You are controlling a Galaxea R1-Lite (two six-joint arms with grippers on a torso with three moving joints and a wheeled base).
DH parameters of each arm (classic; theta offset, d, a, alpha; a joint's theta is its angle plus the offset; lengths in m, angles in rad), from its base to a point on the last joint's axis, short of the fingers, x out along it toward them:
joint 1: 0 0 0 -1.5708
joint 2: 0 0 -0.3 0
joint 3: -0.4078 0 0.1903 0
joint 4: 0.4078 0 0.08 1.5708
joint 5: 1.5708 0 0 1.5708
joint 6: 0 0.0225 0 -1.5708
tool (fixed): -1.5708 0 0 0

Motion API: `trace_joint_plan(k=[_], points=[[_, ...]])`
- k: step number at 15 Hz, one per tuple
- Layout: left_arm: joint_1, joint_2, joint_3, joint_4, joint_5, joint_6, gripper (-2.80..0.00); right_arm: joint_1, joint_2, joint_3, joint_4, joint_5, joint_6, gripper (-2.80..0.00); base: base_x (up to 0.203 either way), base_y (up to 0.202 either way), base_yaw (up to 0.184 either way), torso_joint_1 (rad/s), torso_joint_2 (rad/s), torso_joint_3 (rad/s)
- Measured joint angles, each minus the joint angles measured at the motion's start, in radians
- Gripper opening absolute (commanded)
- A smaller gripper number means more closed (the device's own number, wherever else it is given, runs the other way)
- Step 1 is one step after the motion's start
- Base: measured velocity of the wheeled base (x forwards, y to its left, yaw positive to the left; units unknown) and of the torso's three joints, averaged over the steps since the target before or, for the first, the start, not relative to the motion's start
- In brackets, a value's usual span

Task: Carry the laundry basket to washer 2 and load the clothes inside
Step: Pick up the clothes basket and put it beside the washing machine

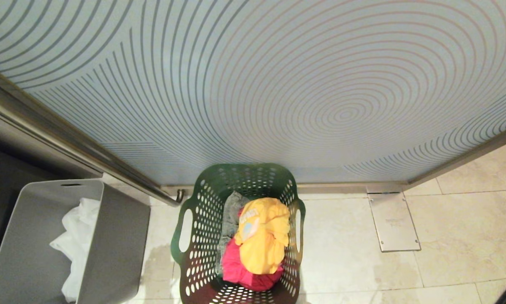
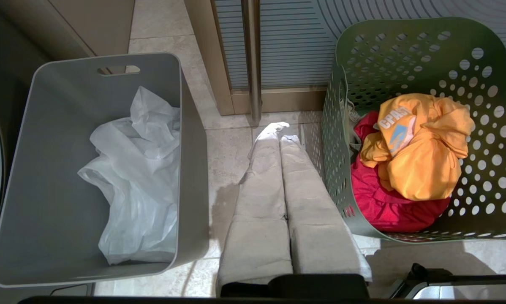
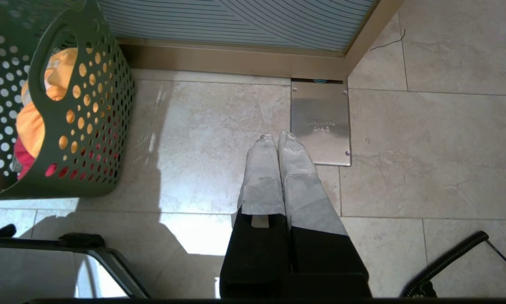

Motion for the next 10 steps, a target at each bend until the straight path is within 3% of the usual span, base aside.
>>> trace_joint_plan(k=[4,7,8,10], points=[[0.000,0.000,0.000,-0.002,-0.003,0.010,-2.80,0.000,0.000,0.000,0.003,0.009,-0.057,-2.80,0.000,0.000,0.000,0.000,0.00,0.000],[0.000,0.000,0.000,0.007,0.002,-0.009,-2.80,-0.002,0.001,-0.019,0.031,-0.006,-0.013,-2.80,0.000,0.000,0.000,0.000,0.00,0.000],[0.000,0.003,-0.012,0.019,0.003,-0.008,-2.80,-0.002,0.004,-0.063,0.060,-0.028,-0.004,-2.80,0.000,0.000,0.000,0.000,0.00,0.000],[-0.002,0.045,-0.169,0.094,-0.002,-0.007,-2.80,-0.002,0.049,-0.260,0.155,-0.085,0.017,-2.80,0.000,0.000,0.000,0.000,0.00,0.000]])
